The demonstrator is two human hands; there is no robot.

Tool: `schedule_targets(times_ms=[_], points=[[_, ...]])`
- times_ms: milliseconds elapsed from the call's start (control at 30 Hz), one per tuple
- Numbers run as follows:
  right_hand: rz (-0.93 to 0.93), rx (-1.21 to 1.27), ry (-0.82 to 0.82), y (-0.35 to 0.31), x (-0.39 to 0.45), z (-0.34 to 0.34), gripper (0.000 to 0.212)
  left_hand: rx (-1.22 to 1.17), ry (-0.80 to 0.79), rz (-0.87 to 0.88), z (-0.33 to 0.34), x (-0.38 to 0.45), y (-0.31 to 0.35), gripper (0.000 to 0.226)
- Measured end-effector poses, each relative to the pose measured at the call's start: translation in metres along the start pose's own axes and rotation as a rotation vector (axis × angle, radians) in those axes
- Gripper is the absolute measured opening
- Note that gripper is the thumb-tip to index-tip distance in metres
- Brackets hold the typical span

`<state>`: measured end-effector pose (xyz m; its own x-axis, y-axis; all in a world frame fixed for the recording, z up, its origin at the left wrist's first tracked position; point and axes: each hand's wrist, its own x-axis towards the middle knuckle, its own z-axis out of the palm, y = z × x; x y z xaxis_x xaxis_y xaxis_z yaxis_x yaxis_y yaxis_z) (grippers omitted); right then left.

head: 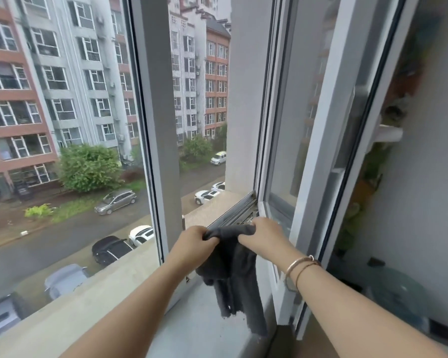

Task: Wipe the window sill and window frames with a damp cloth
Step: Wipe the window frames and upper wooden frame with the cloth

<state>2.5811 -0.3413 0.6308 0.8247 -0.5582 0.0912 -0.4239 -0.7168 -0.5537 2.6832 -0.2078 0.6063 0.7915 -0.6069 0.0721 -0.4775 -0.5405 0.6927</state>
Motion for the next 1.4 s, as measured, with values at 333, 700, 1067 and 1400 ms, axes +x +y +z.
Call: schedule_targets(times_ms=[333, 700, 1067, 1400], points=[[-0.119, 0.390, -0.346, 0.015, -0.010, 0.003, 0.031, -1.151, -0.149, -0.507, 0.019, -0.012, 0.036, 0.019], [-0.123, 0.603, -0.477, 0.057, 0.005, -0.025, 0.042, -0.924, 0.207, -0.501, 0.059, -0.012, 0.070, 0.015], [-0.132, 0.601, -0.410, 0.049, -0.016, -0.038, 0.020, -1.059, 0.233, -0.450, 0.045, -0.031, 0.082, 0.027], [-0.260, 0.405, -0.011, 0.069, -0.050, -0.068, 0.030, -1.042, 0.052, -0.382, 0.052, -0.006, 0.071, 0.027]])
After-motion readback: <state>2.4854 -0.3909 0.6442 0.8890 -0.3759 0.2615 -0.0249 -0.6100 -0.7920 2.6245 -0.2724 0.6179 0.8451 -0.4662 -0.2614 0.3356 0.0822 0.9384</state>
